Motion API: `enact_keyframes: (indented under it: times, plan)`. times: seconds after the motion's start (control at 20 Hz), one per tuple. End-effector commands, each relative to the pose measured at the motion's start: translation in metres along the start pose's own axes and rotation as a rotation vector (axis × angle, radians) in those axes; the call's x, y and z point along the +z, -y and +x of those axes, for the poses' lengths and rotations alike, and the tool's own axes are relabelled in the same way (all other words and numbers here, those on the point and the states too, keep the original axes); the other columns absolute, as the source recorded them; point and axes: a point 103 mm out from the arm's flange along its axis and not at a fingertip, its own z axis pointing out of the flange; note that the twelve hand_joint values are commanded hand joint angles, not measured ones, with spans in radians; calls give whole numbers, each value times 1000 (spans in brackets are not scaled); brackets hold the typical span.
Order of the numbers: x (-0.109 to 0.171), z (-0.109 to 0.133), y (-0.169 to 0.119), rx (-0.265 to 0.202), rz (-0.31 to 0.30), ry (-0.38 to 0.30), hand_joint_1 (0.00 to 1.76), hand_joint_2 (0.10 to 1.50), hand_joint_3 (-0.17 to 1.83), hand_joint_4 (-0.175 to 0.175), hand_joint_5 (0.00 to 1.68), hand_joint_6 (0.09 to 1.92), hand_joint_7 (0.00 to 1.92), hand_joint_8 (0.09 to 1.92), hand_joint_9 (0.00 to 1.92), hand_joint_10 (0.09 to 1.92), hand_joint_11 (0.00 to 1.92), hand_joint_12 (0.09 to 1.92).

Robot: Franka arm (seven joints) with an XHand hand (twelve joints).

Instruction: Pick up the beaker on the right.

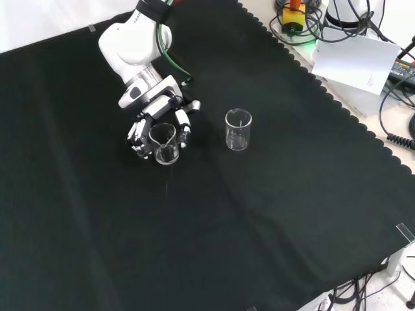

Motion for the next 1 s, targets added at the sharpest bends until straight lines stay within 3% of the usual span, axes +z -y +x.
enact_keyframes:
  times: [0.05, 0.15, 0.2, 0.25, 0.3, 0.35, 0.4, 0.45, 0.65, 1.0]
  plan:
    - [3, 2, 0, 12, -17, 16, 966, 529, 669, -39, 589, 999, 569, 742, 769, 533, 369, 1322]
    - [0, 5, -1, 26, -58, 76, 1014, 544, 677, -40, 642, 992, 632, 744, 826, 536, 459, 1291]
    - [-2, 6, -1, 33, -72, 104, 1060, 564, 682, -46, 742, 945, 732, 725, 926, 511, 603, 1234]
    - [-5, 7, -2, 44, -87, 136, 1094, 664, 590, -33, 897, 895, 854, 705, 1032, 478, 761, 1153]
    - [-6, 11, -4, 43, -65, 215, 1163, 725, 521, -4, 1021, 834, 1034, 654, 1161, 452, 968, 1042]
    - [-8, 16, -6, 64, -88, 271, 1223, 783, 428, -61, 1106, 760, 1144, 629, 1282, 414, 1135, 921]
    - [-11, 18, -5, 94, -132, 279, 1263, 810, 371, -112, 1175, 676, 1224, 585, 1397, 361, 1252, 810]
    - [-19, 22, -7, 45, -153, 296, 1326, 825, 313, -143, 1228, 590, 1246, 583, 1450, 284, 1324, 718]
    - [-47, 25, -1, -63, -190, 256, 1416, 837, 227, -174, 1321, 413, 1279, 543, 1526, 114, 1411, 563]
    - [-99, 29, 12, -86, -76, 305, 1389, 747, 391, -175, 1366, 365, 1362, 437, 1631, 87, 1439, 518]
